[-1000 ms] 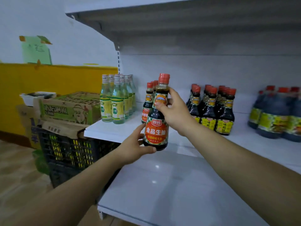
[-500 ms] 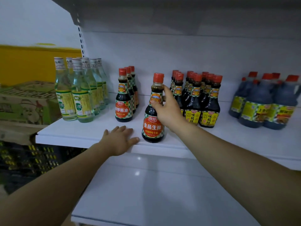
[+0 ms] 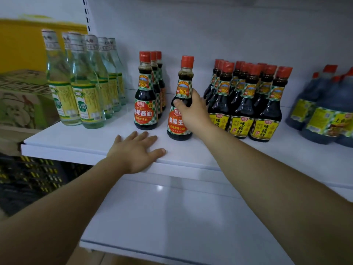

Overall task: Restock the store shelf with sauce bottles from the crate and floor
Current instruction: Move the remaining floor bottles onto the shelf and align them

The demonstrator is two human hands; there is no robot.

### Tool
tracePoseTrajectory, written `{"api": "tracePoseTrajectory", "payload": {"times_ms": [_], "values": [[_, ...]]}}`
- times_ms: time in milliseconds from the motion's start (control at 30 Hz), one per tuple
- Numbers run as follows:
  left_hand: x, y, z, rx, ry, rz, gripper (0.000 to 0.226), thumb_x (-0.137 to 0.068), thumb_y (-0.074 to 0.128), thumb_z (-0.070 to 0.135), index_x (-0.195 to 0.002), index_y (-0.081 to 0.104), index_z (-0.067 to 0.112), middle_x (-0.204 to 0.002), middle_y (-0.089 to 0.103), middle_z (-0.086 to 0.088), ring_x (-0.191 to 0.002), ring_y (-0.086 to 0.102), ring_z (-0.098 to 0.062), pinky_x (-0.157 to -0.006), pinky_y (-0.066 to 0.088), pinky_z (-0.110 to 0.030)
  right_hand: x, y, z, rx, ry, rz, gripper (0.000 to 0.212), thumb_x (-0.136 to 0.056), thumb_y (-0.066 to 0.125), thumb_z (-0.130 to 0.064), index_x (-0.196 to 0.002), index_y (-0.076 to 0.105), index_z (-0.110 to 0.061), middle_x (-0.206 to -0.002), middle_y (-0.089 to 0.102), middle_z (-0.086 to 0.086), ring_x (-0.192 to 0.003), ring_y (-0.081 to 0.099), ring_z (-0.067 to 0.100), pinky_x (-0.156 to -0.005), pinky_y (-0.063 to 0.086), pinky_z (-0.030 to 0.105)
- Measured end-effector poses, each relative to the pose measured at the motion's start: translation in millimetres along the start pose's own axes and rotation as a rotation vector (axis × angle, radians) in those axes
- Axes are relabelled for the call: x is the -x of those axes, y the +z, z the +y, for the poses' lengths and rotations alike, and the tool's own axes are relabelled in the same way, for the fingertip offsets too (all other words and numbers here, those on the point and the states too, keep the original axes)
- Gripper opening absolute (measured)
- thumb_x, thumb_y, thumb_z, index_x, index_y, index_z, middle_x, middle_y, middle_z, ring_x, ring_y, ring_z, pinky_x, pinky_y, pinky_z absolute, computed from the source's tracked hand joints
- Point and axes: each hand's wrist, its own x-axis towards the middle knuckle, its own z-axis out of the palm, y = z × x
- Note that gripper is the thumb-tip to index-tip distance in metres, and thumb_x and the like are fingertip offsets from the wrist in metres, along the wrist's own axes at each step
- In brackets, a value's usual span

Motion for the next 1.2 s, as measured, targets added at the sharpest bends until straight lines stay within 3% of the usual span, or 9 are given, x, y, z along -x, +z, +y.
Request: {"api": "tracePoseTrajectory", "payload": {"times_ms": [100, 167, 300, 433, 667, 967, 1200], "values": [[0, 2, 0, 0.005, 0.004, -0.013, 0.072, -0.085, 0.017, 0.075, -0.149, 0.013, 0.042, -0.161, 0.006, 0.011, -0.148, 0.004, -0.017, -0.118, 0.005, -0.052, -18, 8, 7, 0.001, -0.009, 0.029, 0.046, -0.096, 0.058, -0.034, -0.136, 0.044, -0.018, -0.125, 0.052, 0.005, -0.109, 0.053, 0.022, -0.083, 0.040, 0.030], [0, 3, 0, 0.016, 0.009, -0.023, 0.072, -0.085, 0.019, 0.076, -0.149, 0.014, 0.042, -0.160, 0.006, 0.011, -0.148, 0.005, -0.016, -0.118, 0.005, -0.052, -33, 16, 14, 0.007, -0.009, 0.055, 0.045, -0.095, 0.059, -0.036, -0.134, 0.044, -0.018, -0.127, 0.055, 0.006, -0.109, 0.055, 0.023, -0.082, 0.040, 0.030], [-6, -8, -7, 0.021, 0.025, -0.085, 0.078, -0.079, 0.019, 0.082, -0.148, 0.015, 0.046, -0.160, 0.008, 0.014, -0.148, 0.007, -0.015, -0.117, 0.007, -0.053, -60, 32, 24, 0.042, -0.012, 0.065, 0.046, -0.097, 0.052, -0.039, -0.137, 0.040, -0.017, -0.133, 0.052, 0.008, -0.118, 0.053, 0.030, -0.088, 0.040, 0.032], [-3, -6, -13, 0.027, 0.044, -0.142, 0.087, -0.069, 0.008, 0.088, -0.147, 0.006, 0.050, -0.160, -0.001, 0.017, -0.148, -0.003, -0.013, -0.115, -0.001, -0.059, -75, 42, 28, 0.079, 0.031, 0.051, 0.057, -0.101, 0.042, -0.038, -0.150, 0.022, -0.014, -0.149, 0.033, 0.010, -0.131, 0.040, 0.030, -0.099, 0.036, 0.036], [-4, -3, -14, 0.042, 0.041, -0.080, 0.068, -0.084, 0.014, 0.077, -0.146, 0.005, 0.052, -0.159, -0.002, 0.018, -0.148, -0.004, -0.011, -0.117, 0.000, -0.054, -104, 52, 36, 0.028, 0.022, 0.071, 0.052, -0.100, 0.046, -0.037, -0.144, 0.030, -0.014, -0.142, 0.041, 0.010, -0.124, 0.046, 0.032, -0.095, 0.040, 0.037], [-1, -2, -13, 0.052, 0.038, -0.053, 0.081, -0.068, 0.004, 0.081, -0.145, 0.004, 0.054, -0.158, -0.002, 0.021, -0.148, -0.002, -0.009, -0.119, 0.003, -0.049, -141, 68, 49, 0.075, -0.018, 0.097, 0.051, -0.100, 0.046, -0.037, -0.142, 0.031, -0.012, -0.141, 0.041, 0.012, -0.125, 0.045, 0.031, -0.090, 0.036, 0.033], [-1, 1, -13, 0.041, 0.050, -0.023, 0.093, -0.056, -0.007, 0.084, -0.144, 0.000, 0.055, -0.158, -0.003, 0.023, -0.147, -0.003, -0.007, -0.119, 0.004, -0.047, -164, 71, 61, 0.063, -0.010, 0.110, 0.058, -0.099, 0.047, -0.038, -0.146, 0.028, -0.012, -0.143, 0.041, 0.013, -0.127, 0.045, 0.031, -0.102, 0.040, 0.038]]}}
